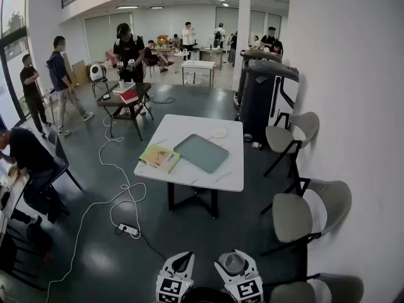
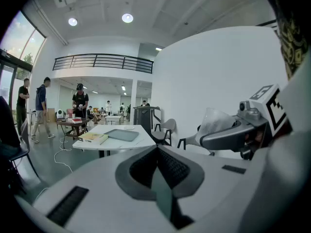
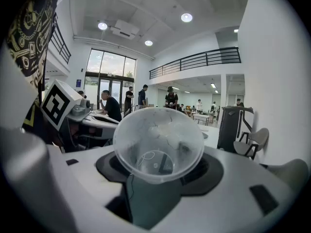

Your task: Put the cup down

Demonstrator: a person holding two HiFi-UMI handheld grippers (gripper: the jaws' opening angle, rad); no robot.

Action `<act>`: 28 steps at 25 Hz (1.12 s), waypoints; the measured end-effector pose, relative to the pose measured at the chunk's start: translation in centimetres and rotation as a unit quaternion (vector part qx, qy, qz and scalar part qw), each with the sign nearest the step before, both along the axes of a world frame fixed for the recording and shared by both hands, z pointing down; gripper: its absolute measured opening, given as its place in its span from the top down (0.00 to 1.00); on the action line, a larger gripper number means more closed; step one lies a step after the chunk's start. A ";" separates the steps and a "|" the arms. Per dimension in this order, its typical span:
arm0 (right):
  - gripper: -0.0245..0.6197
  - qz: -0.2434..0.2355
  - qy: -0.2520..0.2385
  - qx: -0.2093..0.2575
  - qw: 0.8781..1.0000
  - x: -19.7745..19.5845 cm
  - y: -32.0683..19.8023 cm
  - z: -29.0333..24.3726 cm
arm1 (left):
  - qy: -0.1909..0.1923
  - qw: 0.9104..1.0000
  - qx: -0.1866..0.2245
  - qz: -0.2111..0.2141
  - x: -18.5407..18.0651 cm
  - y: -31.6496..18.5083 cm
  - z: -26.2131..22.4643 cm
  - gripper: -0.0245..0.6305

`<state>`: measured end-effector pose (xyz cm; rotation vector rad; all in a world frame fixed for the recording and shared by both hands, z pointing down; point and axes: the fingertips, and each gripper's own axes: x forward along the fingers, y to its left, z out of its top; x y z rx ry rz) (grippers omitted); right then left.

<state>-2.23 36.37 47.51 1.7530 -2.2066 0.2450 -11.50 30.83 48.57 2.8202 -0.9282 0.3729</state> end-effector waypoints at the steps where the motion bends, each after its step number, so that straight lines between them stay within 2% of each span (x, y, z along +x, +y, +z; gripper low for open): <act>1: 0.53 0.001 0.000 -0.001 1.000 -0.1 -0.1 0.1 | 0.000 1.000 0.000 -0.001 -0.1 -0.1 0.0 0.95; 8: 0.53 0.004 0.004 0.000 1.000 -0.4 -0.9 0.6 | 0.003 1.000 -0.007 -0.014 -1.0 -0.8 0.3 0.95; 14: 0.53 0.018 -0.005 0.023 1.000 -0.2 -2.2 0.8 | 0.014 0.999 -0.005 -0.035 -1.3 -2.3 -0.6 0.95; 28: 0.53 0.024 -0.018 0.026 0.999 -1.4 -2.4 0.3 | 0.011 0.999 -0.004 -0.035 -2.3 -1.8 -0.3 0.95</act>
